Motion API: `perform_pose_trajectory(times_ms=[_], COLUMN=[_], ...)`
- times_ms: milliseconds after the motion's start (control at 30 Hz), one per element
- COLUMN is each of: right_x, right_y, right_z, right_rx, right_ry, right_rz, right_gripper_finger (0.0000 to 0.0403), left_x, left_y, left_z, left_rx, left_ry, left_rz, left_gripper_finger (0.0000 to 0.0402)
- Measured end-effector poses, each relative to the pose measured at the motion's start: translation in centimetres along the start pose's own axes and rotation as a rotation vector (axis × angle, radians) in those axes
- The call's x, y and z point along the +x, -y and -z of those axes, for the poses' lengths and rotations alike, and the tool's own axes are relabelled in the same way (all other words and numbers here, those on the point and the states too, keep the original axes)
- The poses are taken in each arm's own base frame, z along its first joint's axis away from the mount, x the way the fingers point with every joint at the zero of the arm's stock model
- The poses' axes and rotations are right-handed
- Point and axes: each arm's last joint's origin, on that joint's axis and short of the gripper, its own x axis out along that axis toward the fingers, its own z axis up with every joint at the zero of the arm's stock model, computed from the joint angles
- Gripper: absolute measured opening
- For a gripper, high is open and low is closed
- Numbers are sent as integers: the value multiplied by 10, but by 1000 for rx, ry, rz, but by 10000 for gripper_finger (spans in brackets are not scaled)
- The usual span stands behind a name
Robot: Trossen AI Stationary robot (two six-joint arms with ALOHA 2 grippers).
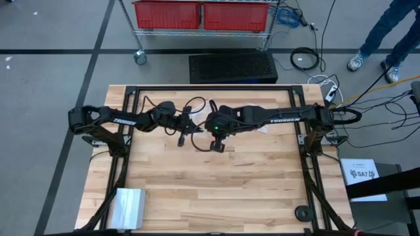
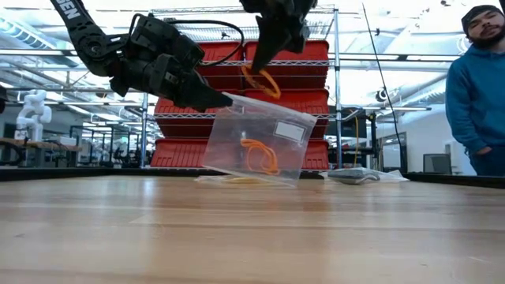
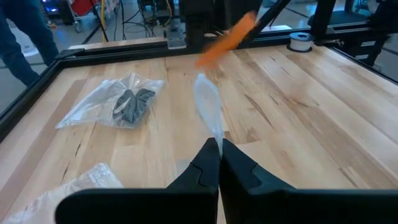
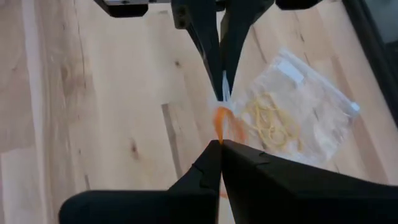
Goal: Sort rubber bands
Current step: Put the orange rubber band into the zip bag
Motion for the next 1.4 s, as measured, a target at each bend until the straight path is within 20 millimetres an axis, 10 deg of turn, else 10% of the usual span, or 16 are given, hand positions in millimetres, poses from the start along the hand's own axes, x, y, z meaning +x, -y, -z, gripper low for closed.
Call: perform_pose_trajectory(times_ms=[1400], right_x=[4], right_y=[-12], right_z=[3], right_rx=[22], right_ry=[-17], right_rz=[-75], right_gripper_finger=[0], left_x=[2], left_y=[5], left_z=[-5], left_rx=[24], left_ry=[47], left_rz=[48], left_gripper_finger=[2])
